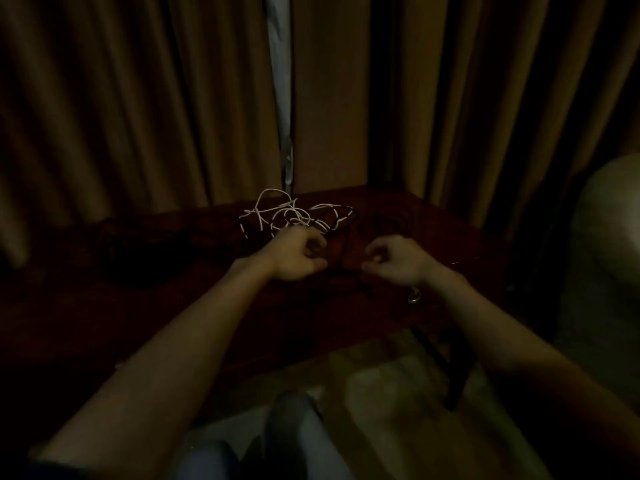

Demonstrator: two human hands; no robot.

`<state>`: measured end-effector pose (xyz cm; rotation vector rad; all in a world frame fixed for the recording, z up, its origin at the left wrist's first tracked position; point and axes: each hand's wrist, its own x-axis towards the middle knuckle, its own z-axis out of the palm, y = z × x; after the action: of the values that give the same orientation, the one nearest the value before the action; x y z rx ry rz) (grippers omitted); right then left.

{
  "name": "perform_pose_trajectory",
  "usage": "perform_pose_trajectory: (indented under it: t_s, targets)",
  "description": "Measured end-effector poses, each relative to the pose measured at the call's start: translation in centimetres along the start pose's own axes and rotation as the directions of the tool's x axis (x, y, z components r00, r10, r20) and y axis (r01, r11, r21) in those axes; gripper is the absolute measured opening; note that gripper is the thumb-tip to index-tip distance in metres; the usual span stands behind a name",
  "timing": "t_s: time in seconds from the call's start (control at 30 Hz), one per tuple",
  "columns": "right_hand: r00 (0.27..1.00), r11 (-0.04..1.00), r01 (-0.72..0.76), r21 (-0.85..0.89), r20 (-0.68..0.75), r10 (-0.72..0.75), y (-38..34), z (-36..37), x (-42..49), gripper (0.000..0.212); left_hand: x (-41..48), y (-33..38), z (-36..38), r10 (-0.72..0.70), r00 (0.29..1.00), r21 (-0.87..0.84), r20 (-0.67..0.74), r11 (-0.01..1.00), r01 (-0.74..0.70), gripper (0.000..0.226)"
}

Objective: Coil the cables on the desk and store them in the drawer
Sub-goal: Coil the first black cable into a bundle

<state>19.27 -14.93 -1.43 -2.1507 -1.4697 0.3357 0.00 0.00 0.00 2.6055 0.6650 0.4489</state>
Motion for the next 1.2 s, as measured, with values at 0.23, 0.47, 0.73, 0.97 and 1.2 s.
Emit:
perform_pose_trajectory:
  t_s: [0.23,0.47,0.73,0.97,1.2]
  targets:
    - [0.993,0.996,-0.085,-0.041,0.079,0.088,3.3,5.2,1.4,0.057,2.4,-1.6,5.2,-0.006,0.994,0.067,0.111,0.998,-0.001,0.063]
    - [0.999,1.000,-0.010,-0.023,0.046,0.011,1.2,5.1,3.6,0.017,4.1,-3.9,6.9,0.049,0.990,0.094,0.134,0.994,-0.062,0.069]
    - [0.979,0.899,0.201,0.389,-0.116,-0.168,-5.4,2.8,5.6,0.025,3.6,-4.3,2.5,0.106,0.970,-0.172,-0.221,0.974,-0.145,0.031]
    - [0.990,0.988,0.140,-0.072,0.003,-0.140,-3.9,4.6,9.8,0.058,4.6,-5.9,-2.1,-0.290,0.915,-0.677,-0.280,0.736,0.026,0.028]
    - [0.987,0.981,0.162,0.105,-0.029,-0.159,-3.6,5.8,11.7,0.026,3.7,-7.9,-5.1,-0.406,0.864,-0.724,-0.298,0.686,0.072,0.030]
